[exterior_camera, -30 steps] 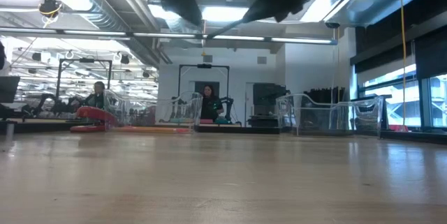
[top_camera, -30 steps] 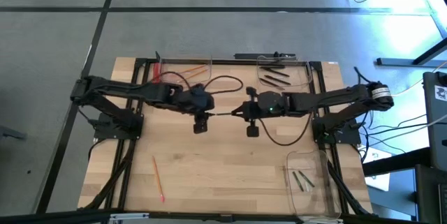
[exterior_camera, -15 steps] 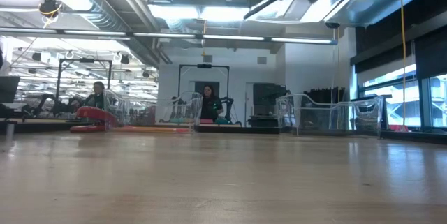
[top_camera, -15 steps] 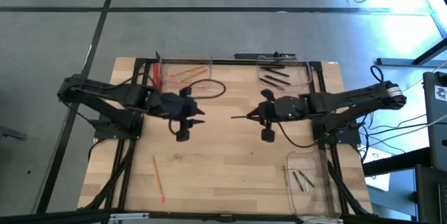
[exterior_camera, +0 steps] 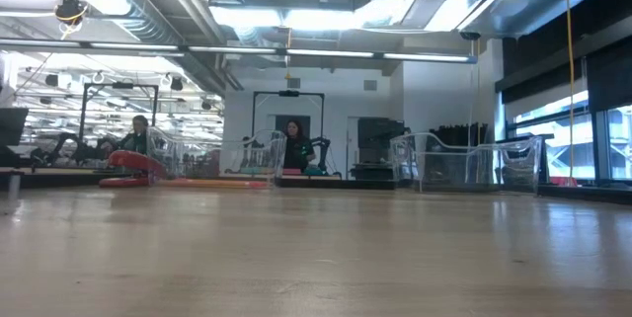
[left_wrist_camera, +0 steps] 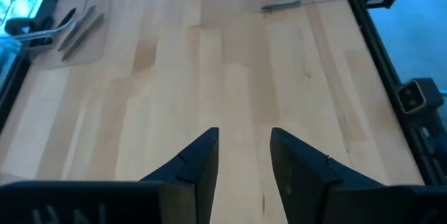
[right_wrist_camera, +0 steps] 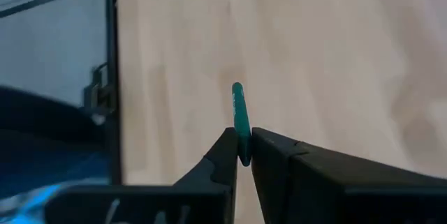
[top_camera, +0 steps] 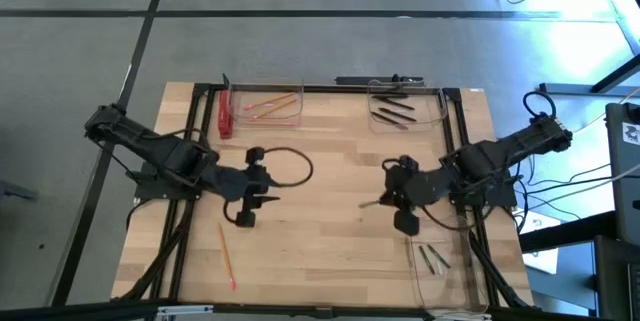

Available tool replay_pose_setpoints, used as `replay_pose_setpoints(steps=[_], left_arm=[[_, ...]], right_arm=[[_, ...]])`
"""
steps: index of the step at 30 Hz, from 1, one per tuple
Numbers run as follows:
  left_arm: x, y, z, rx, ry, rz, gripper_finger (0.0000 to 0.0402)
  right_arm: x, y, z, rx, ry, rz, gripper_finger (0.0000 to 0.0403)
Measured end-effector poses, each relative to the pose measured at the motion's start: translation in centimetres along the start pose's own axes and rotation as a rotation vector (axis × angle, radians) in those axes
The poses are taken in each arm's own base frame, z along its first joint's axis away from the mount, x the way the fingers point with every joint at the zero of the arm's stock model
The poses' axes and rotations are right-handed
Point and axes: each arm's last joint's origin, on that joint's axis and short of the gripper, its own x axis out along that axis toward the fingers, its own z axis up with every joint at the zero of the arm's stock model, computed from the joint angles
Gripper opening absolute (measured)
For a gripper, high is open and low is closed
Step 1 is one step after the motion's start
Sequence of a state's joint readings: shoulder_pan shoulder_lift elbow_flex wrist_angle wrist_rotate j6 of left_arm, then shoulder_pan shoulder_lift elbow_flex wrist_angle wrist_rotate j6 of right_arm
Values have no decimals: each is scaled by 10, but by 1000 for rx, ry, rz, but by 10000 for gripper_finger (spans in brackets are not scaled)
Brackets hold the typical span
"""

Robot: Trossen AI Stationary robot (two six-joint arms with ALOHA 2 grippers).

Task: Sort crayons/erasers/pens/pencils in bins
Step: Put the green crayon into the bottom transparent bin

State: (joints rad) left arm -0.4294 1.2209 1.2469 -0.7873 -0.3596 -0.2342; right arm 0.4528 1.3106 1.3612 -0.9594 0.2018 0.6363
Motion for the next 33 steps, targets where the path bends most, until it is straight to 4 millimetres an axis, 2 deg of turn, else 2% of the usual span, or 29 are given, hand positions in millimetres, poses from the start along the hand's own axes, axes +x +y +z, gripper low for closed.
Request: replay_pose_setpoints(steps=[8,15,19,25,33], left_arm=[[-5,-13,-3,48,-17,8,122],[-7,-16,-4,89,-18,8,122],[-8,-19,-5,111,-19,-1,122],[-11,-25,-7,126,-23,-18,122],[-14,-31,-9,133,-25,-37,122]], right_arm=[[-1,27,-31,174,314,92,30],[-3,33,-59,394,692,20,33],[2,42,-68,429,843,24,31],[24,57,-81,409,930,-37,33],[68,75,-98,334,1011,-109,32]])
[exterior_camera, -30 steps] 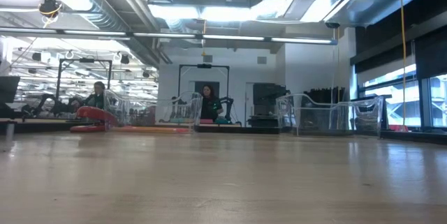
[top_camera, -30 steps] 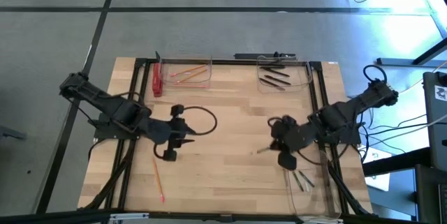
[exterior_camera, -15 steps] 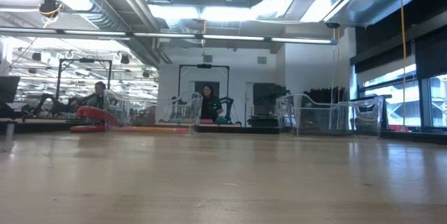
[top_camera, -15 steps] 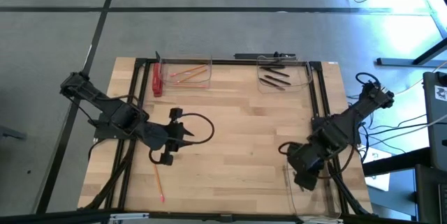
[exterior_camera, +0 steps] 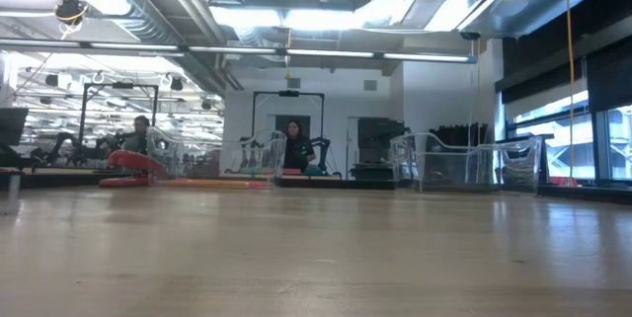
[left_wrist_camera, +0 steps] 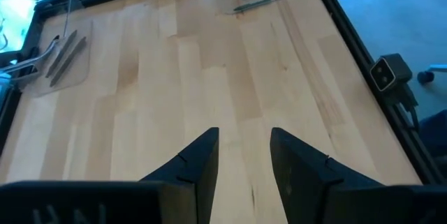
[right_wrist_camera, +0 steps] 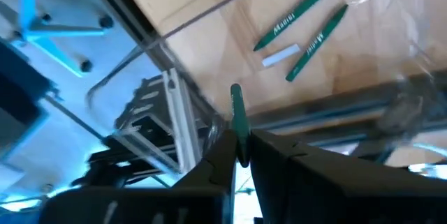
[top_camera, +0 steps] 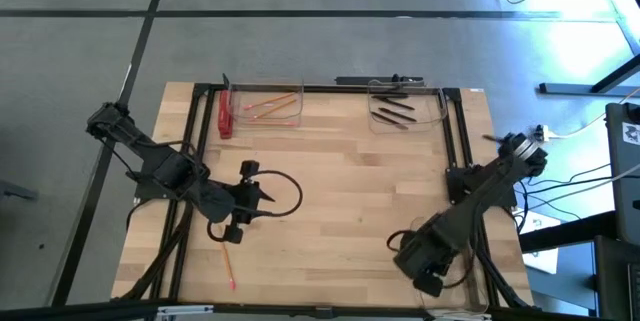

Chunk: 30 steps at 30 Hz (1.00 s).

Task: Sort crayons/erasers/pens/pencils in bins
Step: Put the green crayon into the bottom transparent bin, then put the yellow pencil into the top left transparent bin

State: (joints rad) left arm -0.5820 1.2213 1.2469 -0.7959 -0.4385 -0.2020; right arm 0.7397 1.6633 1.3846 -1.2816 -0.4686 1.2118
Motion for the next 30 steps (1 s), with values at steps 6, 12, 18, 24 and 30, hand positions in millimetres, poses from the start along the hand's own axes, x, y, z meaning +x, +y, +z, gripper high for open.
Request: replay_pose_setpoints(steps=[6,12,18,24,30], left_arm=[[-1,-2,0,7,-2,-9,122],[-1,-2,0,8,-1,-9,122],[-1,-2,-1,9,1,-10,122],[-1,-2,-1,11,5,-9,122],[-1,-2,-5,-23,39,-2,122]], right_arm=[[27,11,19,-36,33,-63,32],[40,14,27,-31,72,-94,45],[40,15,32,-24,78,-76,56],[38,16,37,-17,90,-37,75],[37,16,38,-3,90,-37,114]])
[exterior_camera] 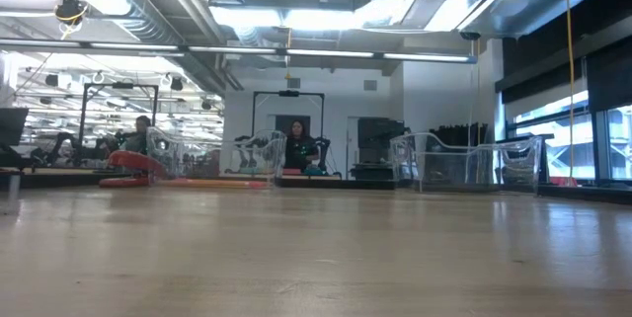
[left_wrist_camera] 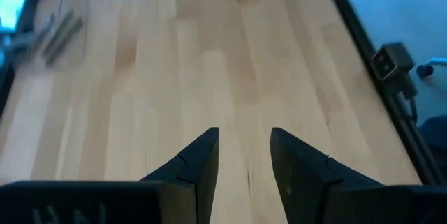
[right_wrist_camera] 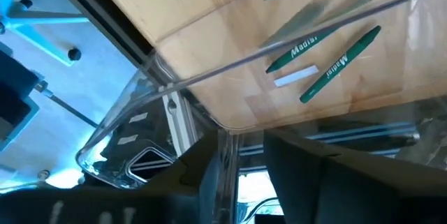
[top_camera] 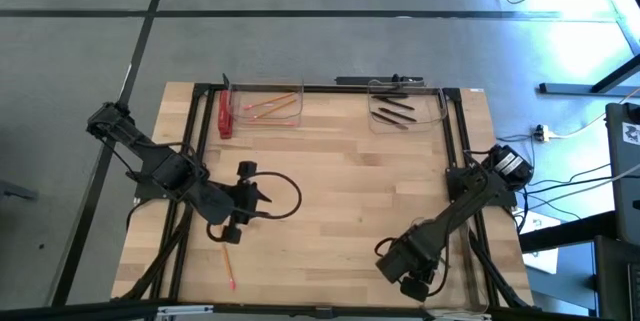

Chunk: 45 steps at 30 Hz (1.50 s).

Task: Sort crayons/erasers/pens/pencils in bins
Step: Put the yellow pencil into the top left transparent bin

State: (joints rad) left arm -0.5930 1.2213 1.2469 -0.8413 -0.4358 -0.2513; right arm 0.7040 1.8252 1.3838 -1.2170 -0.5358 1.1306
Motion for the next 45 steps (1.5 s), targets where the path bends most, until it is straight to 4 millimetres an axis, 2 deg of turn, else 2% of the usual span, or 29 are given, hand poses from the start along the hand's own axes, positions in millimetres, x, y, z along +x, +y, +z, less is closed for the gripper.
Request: replay_pose_setpoints(steps=[4,8,11,14,19,26,29,32,38,45], left_arm=[[0,3,-10,-94,94,31,122],[-3,6,-23,-272,222,68,122],[-5,7,-30,-468,323,72,122],[-7,4,-34,-665,383,69,122],[-12,-9,-37,-808,403,54,122],[-19,-23,-42,-1042,415,74,122],[-16,-33,-44,-1096,438,97,122],[-9,-46,-47,-1157,474,124,122],[12,-79,-54,-1327,616,169,122],[39,-120,-63,-1472,671,193,122]], right_arm=[[0,-1,-1,73,12,-6,131],[-1,-1,-3,145,66,3,134],[-11,3,-10,174,61,-2,134],[-29,8,-21,196,6,-20,134],[-67,21,-36,221,-261,3,134],[-116,29,-42,115,-849,-3,134],[-132,27,-42,48,-1068,-88,134],[-146,24,-39,-25,-1183,-179,134],[-174,14,-27,-130,-1215,-262,134],[-215,8,-20,-286,-1250,-195,134]])
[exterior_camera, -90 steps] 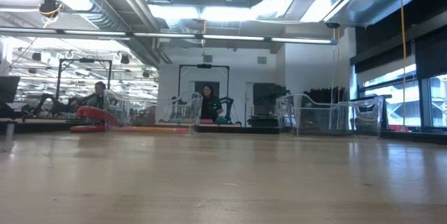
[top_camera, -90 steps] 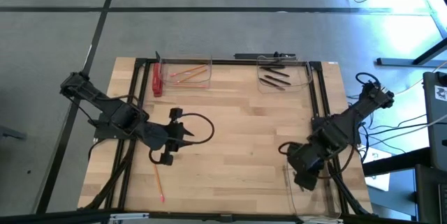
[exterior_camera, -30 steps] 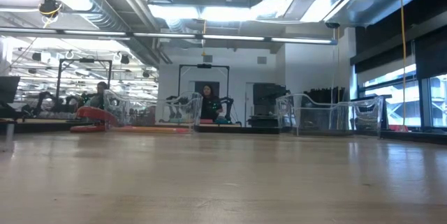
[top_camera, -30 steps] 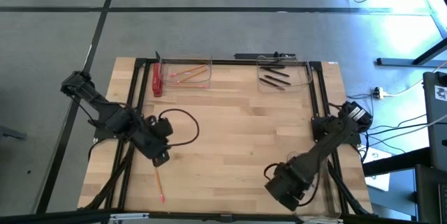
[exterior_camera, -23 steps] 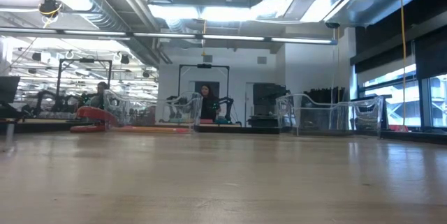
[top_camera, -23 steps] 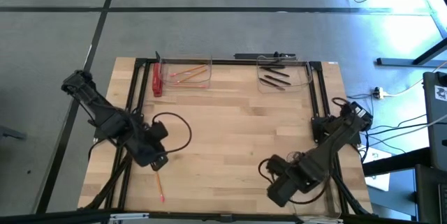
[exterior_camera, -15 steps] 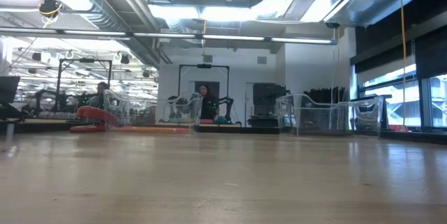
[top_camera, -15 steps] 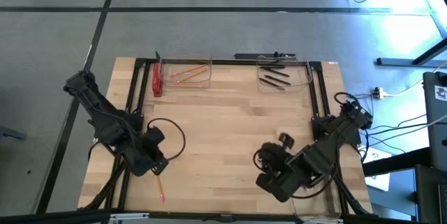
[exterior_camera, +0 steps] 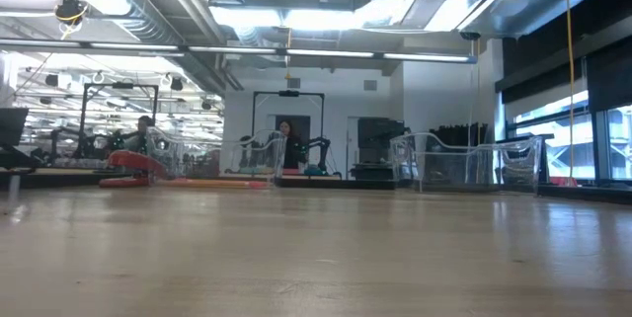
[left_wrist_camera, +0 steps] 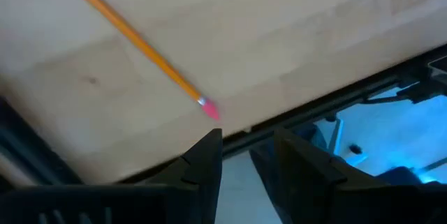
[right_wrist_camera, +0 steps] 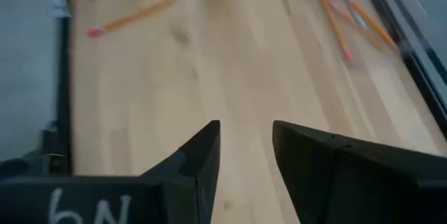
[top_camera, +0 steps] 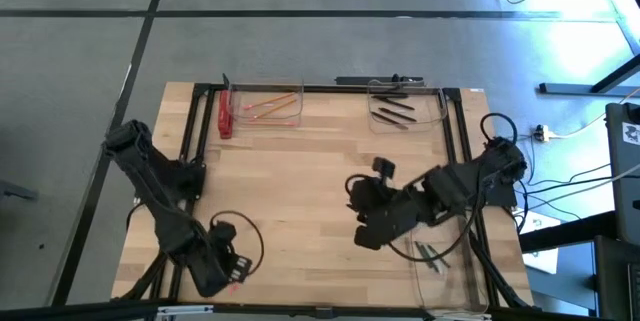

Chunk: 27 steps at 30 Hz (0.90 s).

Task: Sort crayons/erasers/pens/pencils in bins
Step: Put the yellow pencil into the top left transparent bin

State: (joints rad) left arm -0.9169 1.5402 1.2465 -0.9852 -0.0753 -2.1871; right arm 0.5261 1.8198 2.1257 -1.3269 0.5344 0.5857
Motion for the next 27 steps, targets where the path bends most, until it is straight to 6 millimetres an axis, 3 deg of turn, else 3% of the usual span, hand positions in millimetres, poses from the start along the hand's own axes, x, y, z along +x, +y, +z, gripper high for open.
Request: replay_pose_setpoints(steps=[5,11,17,27], left_arm=[[27,-3,-19,-72,27,25,122],[54,0,-38,-90,84,102,122],[77,1,-43,-79,37,127,122],[99,-1,-37,-104,-25,176,122]], right_arm=[[-8,-1,24,-117,-115,180,134],[-13,8,38,-267,-231,392,134],[-14,8,40,-286,-251,406,134],[-14,9,40,-278,-254,409,134]])
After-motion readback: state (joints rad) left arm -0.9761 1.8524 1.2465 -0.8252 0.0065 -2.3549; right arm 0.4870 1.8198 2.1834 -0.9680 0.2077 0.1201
